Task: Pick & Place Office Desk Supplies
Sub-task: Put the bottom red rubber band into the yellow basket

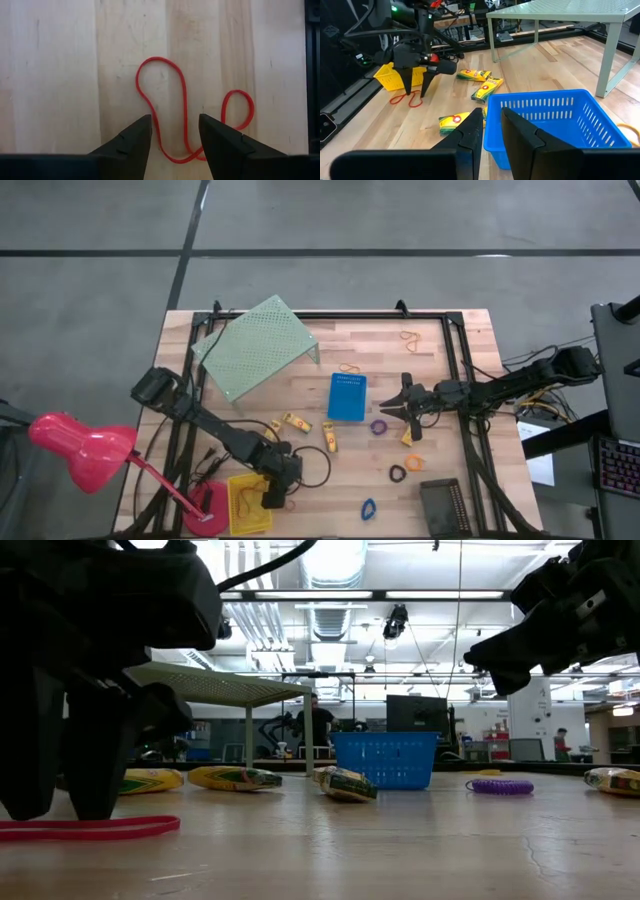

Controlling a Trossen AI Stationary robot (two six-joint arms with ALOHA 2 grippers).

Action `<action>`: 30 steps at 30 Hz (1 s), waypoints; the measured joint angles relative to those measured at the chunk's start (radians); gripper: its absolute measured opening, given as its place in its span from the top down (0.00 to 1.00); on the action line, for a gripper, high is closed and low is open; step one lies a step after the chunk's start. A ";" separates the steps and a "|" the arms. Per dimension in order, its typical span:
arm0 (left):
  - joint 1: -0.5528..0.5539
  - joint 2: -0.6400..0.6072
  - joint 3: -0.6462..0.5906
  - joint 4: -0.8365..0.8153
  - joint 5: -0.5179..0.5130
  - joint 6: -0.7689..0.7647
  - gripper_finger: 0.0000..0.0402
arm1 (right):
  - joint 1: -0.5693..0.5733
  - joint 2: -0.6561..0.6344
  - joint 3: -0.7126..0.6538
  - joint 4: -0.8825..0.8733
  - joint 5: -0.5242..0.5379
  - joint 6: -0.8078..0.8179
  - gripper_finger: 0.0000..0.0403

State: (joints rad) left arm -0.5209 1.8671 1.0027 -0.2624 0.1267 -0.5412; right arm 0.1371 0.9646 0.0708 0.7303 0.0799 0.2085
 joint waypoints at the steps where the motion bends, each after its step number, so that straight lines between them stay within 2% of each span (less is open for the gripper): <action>1: 0.000 0.000 0.000 0.003 -0.001 0.008 0.57 | 0.000 0.000 0.000 0.000 0.000 0.000 0.83; 6: 0.000 0.002 0.000 0.006 -0.008 0.034 0.65 | 0.000 0.000 0.000 0.000 0.000 0.000 0.81; 15: 0.000 0.004 -0.002 0.007 -0.040 0.021 0.97 | 0.000 0.000 0.000 0.000 0.000 0.000 0.79; 25: 0.002 0.000 0.020 0.009 -0.036 0.019 1.00 | 0.000 0.000 0.000 0.000 0.000 0.000 0.80; 30: 0.004 -0.032 0.059 -0.052 -0.040 0.019 1.00 | 0.000 0.000 0.000 0.000 0.000 0.000 0.82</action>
State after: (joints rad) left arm -0.5165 1.8351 1.0616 -0.3147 0.0863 -0.5223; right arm 0.1371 0.9646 0.0708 0.7303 0.0800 0.2085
